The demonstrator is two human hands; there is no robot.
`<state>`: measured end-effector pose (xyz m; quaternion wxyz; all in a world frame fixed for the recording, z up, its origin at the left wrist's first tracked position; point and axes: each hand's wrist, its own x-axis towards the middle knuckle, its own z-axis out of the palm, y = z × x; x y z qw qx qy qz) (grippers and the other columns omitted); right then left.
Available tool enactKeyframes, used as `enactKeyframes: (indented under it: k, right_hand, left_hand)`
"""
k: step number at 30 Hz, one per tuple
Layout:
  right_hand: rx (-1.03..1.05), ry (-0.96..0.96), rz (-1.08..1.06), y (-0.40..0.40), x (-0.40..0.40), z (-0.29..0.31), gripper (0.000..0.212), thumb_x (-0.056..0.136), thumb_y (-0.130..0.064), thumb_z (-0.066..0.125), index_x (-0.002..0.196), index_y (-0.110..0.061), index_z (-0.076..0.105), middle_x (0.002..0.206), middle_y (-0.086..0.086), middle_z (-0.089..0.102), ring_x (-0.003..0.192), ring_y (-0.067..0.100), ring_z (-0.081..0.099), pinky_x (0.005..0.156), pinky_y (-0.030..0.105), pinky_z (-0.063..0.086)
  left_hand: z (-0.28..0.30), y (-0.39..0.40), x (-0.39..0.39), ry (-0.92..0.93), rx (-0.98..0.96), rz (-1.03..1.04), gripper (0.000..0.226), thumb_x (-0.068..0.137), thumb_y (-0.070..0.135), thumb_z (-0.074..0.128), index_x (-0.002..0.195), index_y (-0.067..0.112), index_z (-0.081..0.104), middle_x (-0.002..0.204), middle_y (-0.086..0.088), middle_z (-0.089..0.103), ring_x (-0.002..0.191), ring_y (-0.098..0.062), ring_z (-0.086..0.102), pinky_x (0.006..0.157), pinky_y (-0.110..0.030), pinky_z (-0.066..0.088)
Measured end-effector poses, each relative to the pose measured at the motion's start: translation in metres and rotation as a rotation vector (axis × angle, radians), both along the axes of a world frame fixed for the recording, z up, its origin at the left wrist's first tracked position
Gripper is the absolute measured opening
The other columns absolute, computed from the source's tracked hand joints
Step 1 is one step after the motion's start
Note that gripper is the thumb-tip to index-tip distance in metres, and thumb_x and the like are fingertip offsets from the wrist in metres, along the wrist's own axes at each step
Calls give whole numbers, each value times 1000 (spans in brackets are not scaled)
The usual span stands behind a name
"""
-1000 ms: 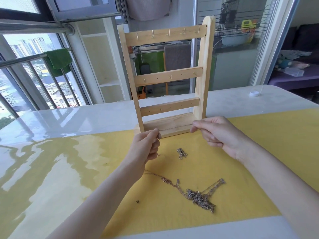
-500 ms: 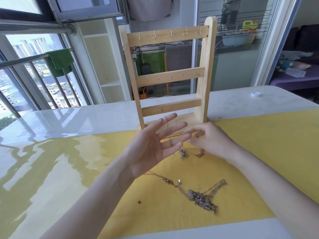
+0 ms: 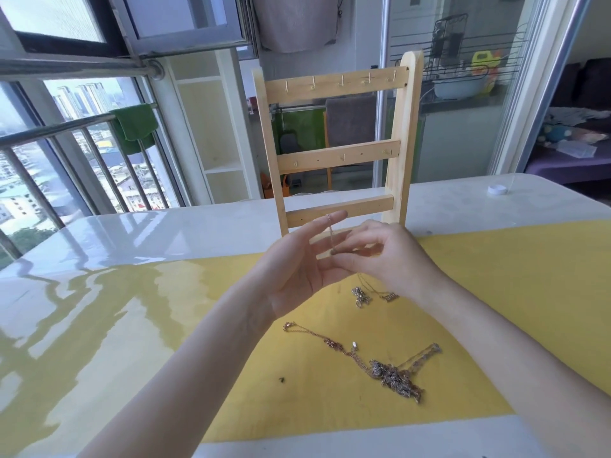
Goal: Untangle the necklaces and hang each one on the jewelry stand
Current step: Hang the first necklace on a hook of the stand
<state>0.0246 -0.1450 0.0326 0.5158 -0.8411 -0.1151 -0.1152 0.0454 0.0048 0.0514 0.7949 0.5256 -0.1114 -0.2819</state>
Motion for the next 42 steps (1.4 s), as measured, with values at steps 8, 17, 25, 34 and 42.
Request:
enactKeyframes:
  k: [8, 17, 25, 34, 42]
  right_hand:
    - [230, 248, 42, -8, -2, 48, 6, 85, -10, 67, 87, -7, 72, 73, 0, 68, 68, 8, 61, 65, 20, 44]
    - [-58, 259, 154, -6, -20, 76, 11, 83, -4, 68, 93, -6, 73, 64, 0, 64, 56, 3, 55, 54, 14, 44]
    - [-121, 150, 90, -11, -23, 88, 8, 81, -6, 72, 81, -15, 73, 73, -2, 72, 60, -4, 59, 57, 12, 46]
    - [-49, 143, 49, -13, -18, 88, 12, 82, -5, 70, 90, -14, 73, 86, 4, 74, 81, 10, 65, 66, 17, 50]
    - [131, 58, 43, -10, -20, 87, 16, 80, 0, 70, 92, -10, 71, 85, 4, 72, 80, 9, 67, 72, 16, 55]
  left_hand:
    - [14, 10, -1, -193, 277, 255, 19, 96, 12, 51, 109, 6, 65, 93, -8, 73, 79, -14, 71, 61, -22, 55]
    - [29, 8, -17, -545, 365, 194, 14, 92, 7, 56, 104, 7, 64, 95, -6, 71, 88, -14, 68, 76, -20, 55]
    - [30, 13, -17, -332, 280, 88, 11, 88, 8, 59, 92, 3, 69, 77, -1, 70, 75, -6, 67, 67, -13, 51]
    - [42, 12, -15, -405, 400, 238, 11, 89, 14, 62, 86, 5, 69, 70, -2, 65, 64, -4, 62, 63, -14, 50]
    - [44, 8, -21, -407, 390, 223, 17, 91, 16, 60, 91, 2, 68, 63, 3, 56, 56, -6, 42, 54, -16, 38]
